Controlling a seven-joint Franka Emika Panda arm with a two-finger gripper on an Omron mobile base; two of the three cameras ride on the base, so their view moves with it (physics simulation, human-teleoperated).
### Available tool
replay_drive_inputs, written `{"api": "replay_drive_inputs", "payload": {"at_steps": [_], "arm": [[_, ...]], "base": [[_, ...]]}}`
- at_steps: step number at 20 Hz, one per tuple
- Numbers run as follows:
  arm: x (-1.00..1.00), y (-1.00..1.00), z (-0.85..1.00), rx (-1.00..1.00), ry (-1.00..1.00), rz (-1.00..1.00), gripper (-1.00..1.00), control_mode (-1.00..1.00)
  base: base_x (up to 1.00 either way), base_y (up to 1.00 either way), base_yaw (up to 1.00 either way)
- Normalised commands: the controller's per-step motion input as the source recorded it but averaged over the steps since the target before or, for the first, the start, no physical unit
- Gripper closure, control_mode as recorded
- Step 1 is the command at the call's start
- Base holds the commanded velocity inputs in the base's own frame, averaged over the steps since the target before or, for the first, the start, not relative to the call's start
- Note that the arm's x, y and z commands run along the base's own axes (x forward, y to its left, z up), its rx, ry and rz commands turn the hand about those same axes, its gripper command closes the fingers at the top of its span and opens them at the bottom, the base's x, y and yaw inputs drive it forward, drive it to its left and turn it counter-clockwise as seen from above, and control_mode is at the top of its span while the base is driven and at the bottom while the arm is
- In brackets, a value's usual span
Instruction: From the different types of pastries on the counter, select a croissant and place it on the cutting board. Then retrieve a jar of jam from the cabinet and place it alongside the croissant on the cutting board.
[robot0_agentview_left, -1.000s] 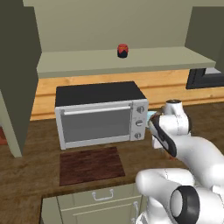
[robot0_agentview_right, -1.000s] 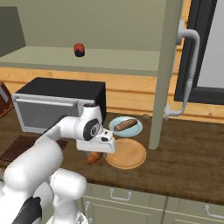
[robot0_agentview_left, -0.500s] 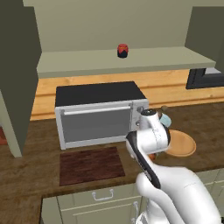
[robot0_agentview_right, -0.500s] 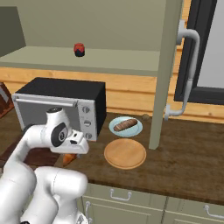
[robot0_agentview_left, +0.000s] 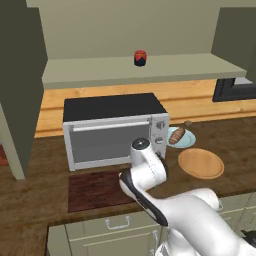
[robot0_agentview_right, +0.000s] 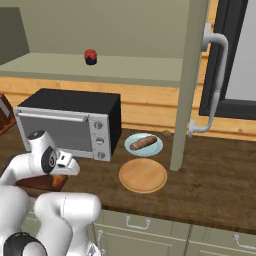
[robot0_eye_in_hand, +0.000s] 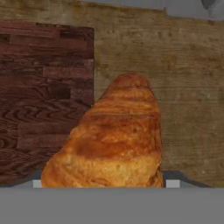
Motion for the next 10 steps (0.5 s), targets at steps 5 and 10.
{"api": "replay_drive_inputs", "payload": {"at_steps": [5,10], "arm": [[0.99,0.85,0.0,0.0,0.12,0.0,1.0,-1.0],[0.69,0.76,-0.03,-0.06,0.12,0.0,1.0,-1.0]], "base": [[0.0,0.0,0.0],[0.0,0.0,0.0]]}}
